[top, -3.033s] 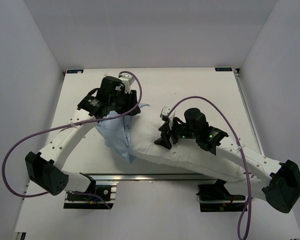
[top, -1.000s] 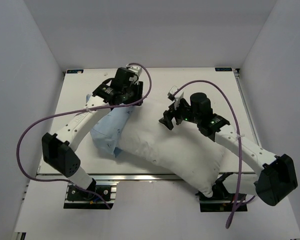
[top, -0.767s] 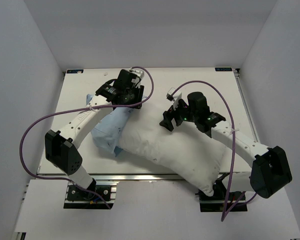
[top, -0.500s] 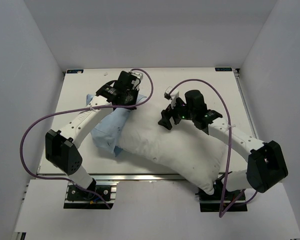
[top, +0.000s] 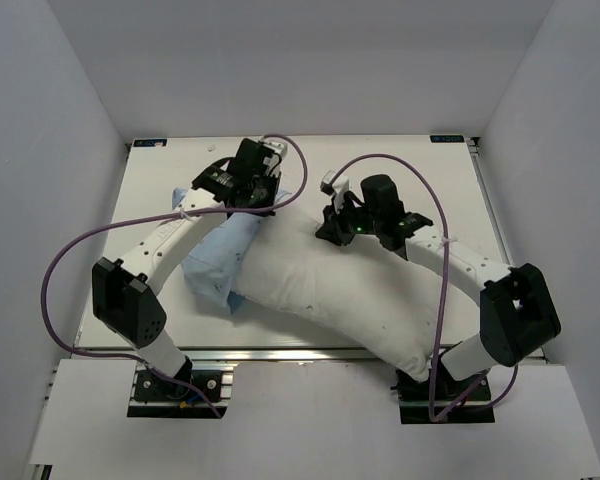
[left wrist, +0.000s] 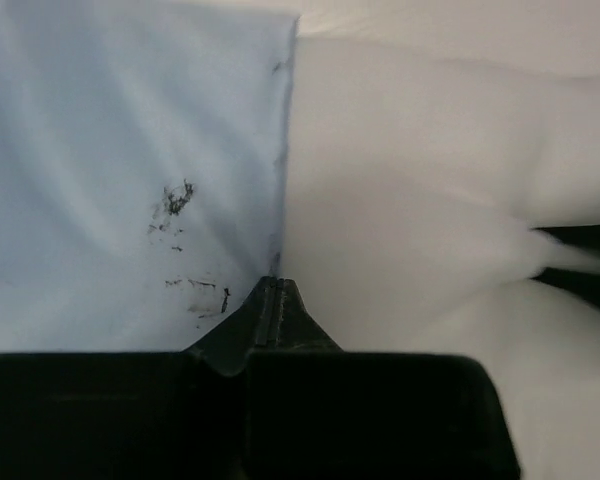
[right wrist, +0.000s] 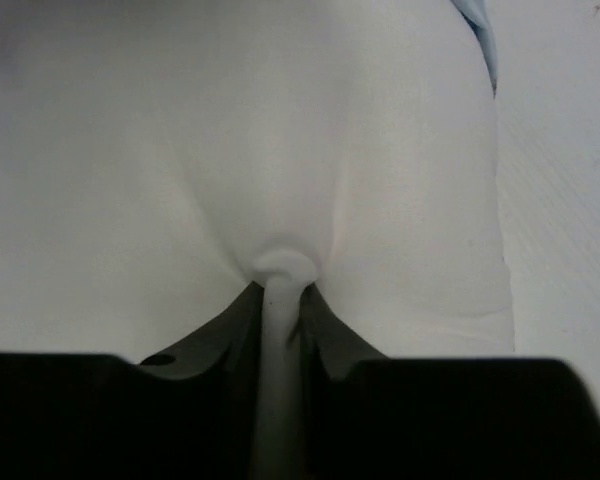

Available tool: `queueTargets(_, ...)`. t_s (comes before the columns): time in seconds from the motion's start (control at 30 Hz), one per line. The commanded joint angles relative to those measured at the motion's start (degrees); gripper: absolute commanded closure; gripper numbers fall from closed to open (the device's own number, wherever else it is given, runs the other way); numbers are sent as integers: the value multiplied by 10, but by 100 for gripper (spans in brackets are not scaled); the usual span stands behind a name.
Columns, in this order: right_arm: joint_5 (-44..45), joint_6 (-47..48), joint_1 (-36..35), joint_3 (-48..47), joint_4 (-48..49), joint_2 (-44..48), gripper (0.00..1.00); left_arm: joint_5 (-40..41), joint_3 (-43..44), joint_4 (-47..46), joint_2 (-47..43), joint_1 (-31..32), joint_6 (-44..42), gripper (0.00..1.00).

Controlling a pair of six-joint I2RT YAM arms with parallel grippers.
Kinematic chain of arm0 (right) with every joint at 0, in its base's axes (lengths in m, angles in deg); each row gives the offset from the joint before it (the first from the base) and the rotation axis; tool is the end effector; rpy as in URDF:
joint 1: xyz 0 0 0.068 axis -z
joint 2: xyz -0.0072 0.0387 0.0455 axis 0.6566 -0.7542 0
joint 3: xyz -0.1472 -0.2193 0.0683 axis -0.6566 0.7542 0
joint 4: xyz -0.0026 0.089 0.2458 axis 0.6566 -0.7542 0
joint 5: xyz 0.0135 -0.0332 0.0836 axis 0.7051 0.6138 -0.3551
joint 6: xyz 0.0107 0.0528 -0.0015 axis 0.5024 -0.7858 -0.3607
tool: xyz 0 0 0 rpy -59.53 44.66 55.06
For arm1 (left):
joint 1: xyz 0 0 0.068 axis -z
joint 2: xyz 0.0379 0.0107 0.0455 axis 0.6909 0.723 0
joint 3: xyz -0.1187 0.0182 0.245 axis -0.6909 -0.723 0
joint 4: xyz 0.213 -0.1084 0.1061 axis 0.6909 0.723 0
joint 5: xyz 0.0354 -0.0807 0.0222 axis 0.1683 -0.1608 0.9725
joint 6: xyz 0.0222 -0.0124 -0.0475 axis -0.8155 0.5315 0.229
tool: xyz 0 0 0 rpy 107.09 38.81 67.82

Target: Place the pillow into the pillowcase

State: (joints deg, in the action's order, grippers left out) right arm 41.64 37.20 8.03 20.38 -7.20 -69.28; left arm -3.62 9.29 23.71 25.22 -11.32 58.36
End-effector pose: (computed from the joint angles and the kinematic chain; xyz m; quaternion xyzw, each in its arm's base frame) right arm 0.2715 0.1948 0.2720 -0.4171 0.7316 0.2842 0.4583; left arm 0.2980 -0.1841 0.3289 0.1583 0.9339 -0.0649 0.3141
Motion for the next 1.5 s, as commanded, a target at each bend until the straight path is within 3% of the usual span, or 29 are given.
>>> queueTargets(0.0, -30, -16, -1, -38, 2, -28, 80, -98, 82, -19, -23, 2, 29, 100)
queueTargets(0.1, -46, -51, -1, -69, 7, -41, 98, -156, 128, -24, -16, 5, 48, 100)
queueTargets(0.13, -49, -60, 0, -91, 7, -48, 100, -173, 159, -24, -12, 7, 51, 100)
queueTargets(0.4, -49, -101, 15, -185, 45, -68, 100, -206, 261, -5, 3, 22, 80, 100)
queueTargets(0.53, -52, -98, 23, -209, 29, -78, 100, -131, 236, 22, -19, 24, 74, 99)
queueTargets(0.6, -54, -90, 25, -187, 28, -69, 100, -76, 189, 29, -35, 23, 69, 80)
queueTargets(0.63, -54, -87, 25, -178, 29, -64, 100, -47, 175, 32, -46, 24, 68, 63)
queueTargets(0.73, -55, -82, 25, -138, 32, -47, 100, 23, 136, 57, -54, 22, 59, 45)
queueTargets(0.8, -58, -82, 25, -126, 29, -42, 100, 65, 101, 62, -62, 22, 55, 43)
queueTargets(1.03, -59, -72, 24, -99, 16, -49, 100, 120, 33, 42, -48, 15, 41, 41)
queueTargets(1.27, -61, -66, 24, -103, 14, -69, 100, 189, 24, 35, 1, 15, 26, 42)
queueTargets(1.4, -65, -72, 24, -99, 14, -69, 100, 214, 11, 22, 14, 14, 11, 55)
queueTargets(1.47, -66, -71, 24, -99, 14, -69, 100, 220, 7, 24, 25, 13, 10, 72)
